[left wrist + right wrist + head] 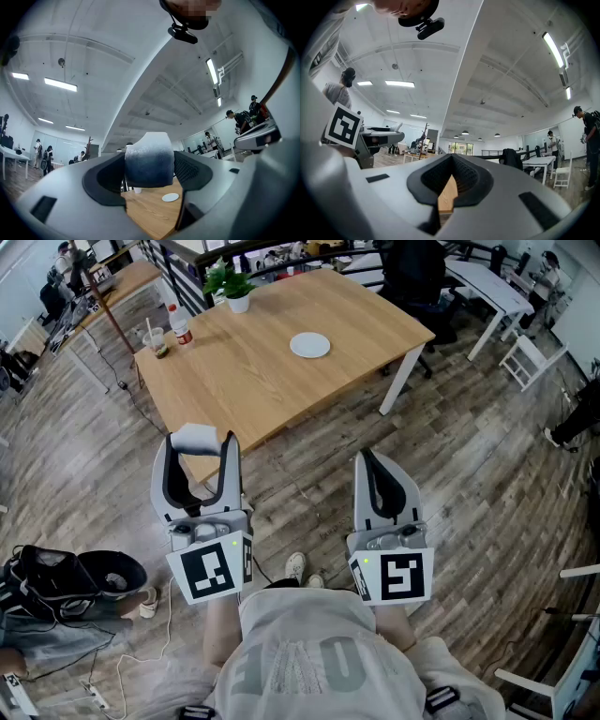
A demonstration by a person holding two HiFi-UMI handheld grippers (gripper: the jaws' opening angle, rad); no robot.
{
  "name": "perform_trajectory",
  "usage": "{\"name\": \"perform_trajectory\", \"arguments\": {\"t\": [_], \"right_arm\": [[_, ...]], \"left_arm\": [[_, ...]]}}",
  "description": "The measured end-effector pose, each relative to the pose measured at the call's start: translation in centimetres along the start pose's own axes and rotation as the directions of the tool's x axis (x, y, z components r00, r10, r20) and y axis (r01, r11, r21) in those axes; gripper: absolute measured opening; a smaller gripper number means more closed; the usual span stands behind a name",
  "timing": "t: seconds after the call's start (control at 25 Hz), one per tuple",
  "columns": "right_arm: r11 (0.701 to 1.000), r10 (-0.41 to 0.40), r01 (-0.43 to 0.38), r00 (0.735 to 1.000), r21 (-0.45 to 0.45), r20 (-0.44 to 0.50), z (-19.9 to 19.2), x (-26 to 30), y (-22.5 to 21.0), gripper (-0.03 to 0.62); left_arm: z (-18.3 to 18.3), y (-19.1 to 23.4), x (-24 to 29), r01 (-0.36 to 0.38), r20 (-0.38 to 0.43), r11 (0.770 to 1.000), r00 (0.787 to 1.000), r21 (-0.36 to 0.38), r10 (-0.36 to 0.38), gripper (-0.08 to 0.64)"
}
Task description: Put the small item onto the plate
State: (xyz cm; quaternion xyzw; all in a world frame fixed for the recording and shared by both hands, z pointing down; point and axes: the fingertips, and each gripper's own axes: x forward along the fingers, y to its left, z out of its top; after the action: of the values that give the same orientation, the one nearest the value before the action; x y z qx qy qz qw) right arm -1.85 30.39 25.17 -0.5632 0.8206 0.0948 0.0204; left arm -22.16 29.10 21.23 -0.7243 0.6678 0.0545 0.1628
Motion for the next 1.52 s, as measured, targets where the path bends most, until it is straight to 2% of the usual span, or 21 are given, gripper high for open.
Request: {"name": "perform_trajectory", "arguments": {"t": [0.52,0.76,1.08,1.28,1.52], "right_arm": [[1.0,0.025,-0.025,1.0,0.014,0.0,-0.6,3.0,1.1,0.017],[1.0,0.008,-0.008,1.0,0.018,0.013,-0.6,5.5,1.2,0.017],[0.998,-0.065,0.065,0.998,0.009,-0.019,-2.0,7.7,-0.1,0.017],[0.998,-0.056,0.056,0.998,0.015,-0.024,-3.1,10.2,-0.9,0.017],[1.0,-0.02,0.02,1.0,0.012,0.005,-4.3,14.5,-3.1,0.017]], "left_arm": [[-1.3,2.2,1.9,-0.01,-0.008,1.0,1.0,-0.015,0.01,0.314],[-2.4,2.9,4.3,0.026,-0.002,0.999,1.0,-0.022,-0.026,0.314],[-4.7,3.1,8.5,0.098,-0.005,0.993,0.995,-0.072,-0.099,0.314],[-5.2,1.9,11.3,0.13,0.009,0.989,0.991,-0.07,-0.13,0.314],[-7.0,0.4,15.2,0.125,0.011,0.989,0.992,-0.073,-0.125,0.314]]}}
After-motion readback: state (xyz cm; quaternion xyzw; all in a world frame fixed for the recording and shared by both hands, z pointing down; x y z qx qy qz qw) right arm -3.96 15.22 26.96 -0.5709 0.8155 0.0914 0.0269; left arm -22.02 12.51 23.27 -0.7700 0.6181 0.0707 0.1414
